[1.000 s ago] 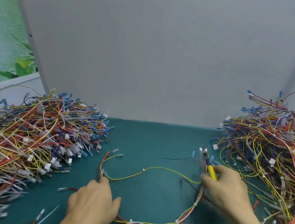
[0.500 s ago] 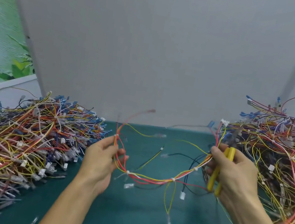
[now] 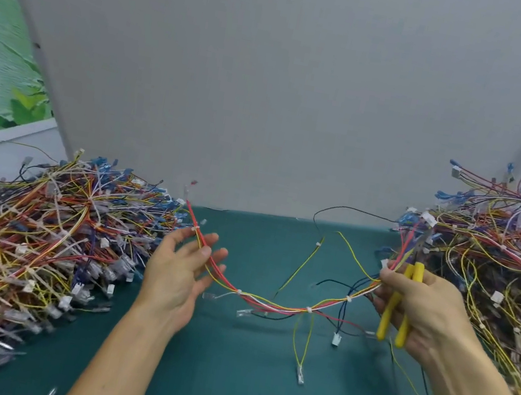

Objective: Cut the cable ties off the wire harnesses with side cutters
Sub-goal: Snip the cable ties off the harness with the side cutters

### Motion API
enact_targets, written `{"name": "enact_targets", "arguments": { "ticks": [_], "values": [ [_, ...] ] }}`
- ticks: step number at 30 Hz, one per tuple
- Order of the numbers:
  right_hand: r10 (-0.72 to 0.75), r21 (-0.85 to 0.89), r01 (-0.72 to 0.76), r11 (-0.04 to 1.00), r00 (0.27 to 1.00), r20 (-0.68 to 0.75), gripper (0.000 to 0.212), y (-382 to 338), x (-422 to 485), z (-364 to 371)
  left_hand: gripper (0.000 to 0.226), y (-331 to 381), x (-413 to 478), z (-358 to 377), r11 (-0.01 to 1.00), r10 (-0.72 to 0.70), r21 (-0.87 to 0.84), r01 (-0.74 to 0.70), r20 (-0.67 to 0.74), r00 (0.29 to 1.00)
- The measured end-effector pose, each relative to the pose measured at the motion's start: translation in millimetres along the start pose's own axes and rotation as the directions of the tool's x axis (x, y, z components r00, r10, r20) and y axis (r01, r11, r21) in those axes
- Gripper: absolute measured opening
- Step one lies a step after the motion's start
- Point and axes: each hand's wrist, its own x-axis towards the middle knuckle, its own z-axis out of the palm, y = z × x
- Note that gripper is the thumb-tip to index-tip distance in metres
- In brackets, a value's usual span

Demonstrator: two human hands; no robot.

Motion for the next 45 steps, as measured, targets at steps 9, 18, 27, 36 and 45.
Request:
{"name": "enact_targets", "arguments": {
  "ticks": [9, 18, 27, 36, 45],
  "values": [
    [-0.177, -0.114, 0.171, 0.979, 0.983, -0.043, 0.014, 2, 2, -9, 0.034, -3, -1, -2, 0.997, 0.036, 0.065, -0.037, 0.021, 0.999],
    [-0.328, -0.165, 0.319, 0.933, 0.944, -0.034, 0.015, 4, 3, -7, 0.035, -10, 4, 1, 0.995, 0.057, 0.084, -0.058, 0.025, 0.998],
    [-0.384, -0.297, 0.34, 0.892, 0.918, -0.104, 0.011, 7, 3, -5, 0.032, -13, 1, 7, 1.0, 0.008, -0.03, -0.009, -0.031, 0.999],
    [-0.547, -0.402, 0.454, 0.795, 0.824, -0.152, 0.013, -5, -1, -10, 0.025, -36, -9, 6, 0.843, -0.266, 0.478, 0.246, -0.027, 0.964],
    [-0.727, -0.505, 0.594, 0.627, 0.679, -0.102, 0.004, -45, -32, -16, 0.037, -28, 0, -10, 0.321, 0.371, 0.933, -0.164, 0.035, 0.928]
  ]
}}
